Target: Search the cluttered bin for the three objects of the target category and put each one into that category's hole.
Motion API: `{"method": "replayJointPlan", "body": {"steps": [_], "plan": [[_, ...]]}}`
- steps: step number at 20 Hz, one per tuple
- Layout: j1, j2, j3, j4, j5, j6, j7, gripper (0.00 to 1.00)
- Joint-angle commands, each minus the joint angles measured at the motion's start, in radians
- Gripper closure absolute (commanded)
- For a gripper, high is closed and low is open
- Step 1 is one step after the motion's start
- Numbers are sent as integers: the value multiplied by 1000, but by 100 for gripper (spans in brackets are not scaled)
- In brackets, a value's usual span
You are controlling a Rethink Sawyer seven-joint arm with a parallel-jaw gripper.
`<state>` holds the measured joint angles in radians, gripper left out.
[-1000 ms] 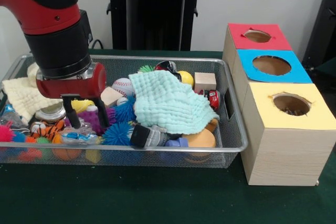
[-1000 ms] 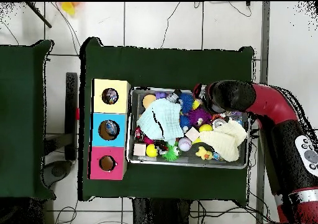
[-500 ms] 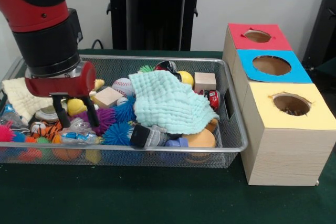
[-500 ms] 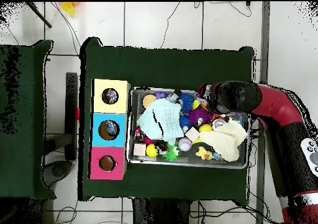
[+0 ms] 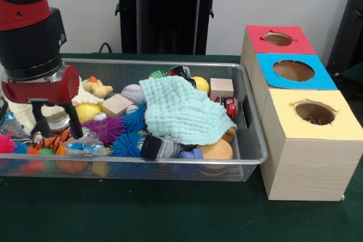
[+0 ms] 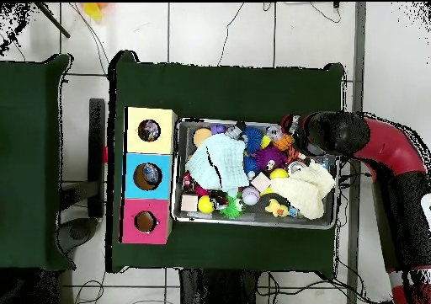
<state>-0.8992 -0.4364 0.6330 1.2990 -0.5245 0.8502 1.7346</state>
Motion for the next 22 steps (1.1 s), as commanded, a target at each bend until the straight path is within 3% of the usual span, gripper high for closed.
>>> {"method": "replayJointPlan", "body": {"steps": [1, 4, 9, 22], "plan": [[17, 60, 56, -57, -71, -2, -321, 0], [30, 80, 54, -54, -73, -31, -290, 0], [29, 47, 40, -1, -75, -63, -241, 0], [29, 64, 41, -15, -75, -45, -255, 0]]}}
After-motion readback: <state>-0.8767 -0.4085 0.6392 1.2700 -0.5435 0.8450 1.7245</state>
